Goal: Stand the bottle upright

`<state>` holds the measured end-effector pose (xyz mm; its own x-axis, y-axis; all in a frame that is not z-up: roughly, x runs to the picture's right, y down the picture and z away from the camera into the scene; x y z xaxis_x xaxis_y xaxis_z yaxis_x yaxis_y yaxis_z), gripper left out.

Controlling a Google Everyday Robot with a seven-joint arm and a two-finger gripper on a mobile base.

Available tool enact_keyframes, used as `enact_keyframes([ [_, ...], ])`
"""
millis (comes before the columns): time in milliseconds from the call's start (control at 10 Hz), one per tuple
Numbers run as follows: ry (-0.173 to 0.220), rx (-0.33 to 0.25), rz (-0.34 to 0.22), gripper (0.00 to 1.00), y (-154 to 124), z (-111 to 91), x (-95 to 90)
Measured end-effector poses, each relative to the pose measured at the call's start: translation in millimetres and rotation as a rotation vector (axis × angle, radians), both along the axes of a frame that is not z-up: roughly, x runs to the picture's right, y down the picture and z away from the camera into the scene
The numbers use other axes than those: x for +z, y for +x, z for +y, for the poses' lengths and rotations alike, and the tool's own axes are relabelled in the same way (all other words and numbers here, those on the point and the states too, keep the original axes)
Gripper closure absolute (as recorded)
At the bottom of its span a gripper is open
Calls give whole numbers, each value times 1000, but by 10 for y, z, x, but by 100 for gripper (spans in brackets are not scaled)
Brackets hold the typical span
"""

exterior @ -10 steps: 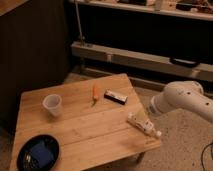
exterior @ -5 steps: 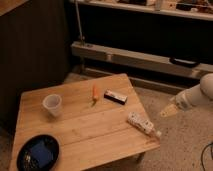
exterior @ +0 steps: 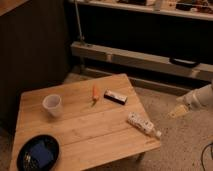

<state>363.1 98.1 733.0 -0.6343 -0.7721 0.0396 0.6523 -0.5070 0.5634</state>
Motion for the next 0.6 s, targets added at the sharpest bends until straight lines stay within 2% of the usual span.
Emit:
enact_keyframes([
  [100, -2, -11, 25, 20, 4, 43, -9],
  [300, -29, -42, 106, 20, -33, 295, -66],
  [400, -39, -48, 149, 20, -20, 503, -71],
  [600, -10, -13, 171, 20, 53, 774, -23],
])
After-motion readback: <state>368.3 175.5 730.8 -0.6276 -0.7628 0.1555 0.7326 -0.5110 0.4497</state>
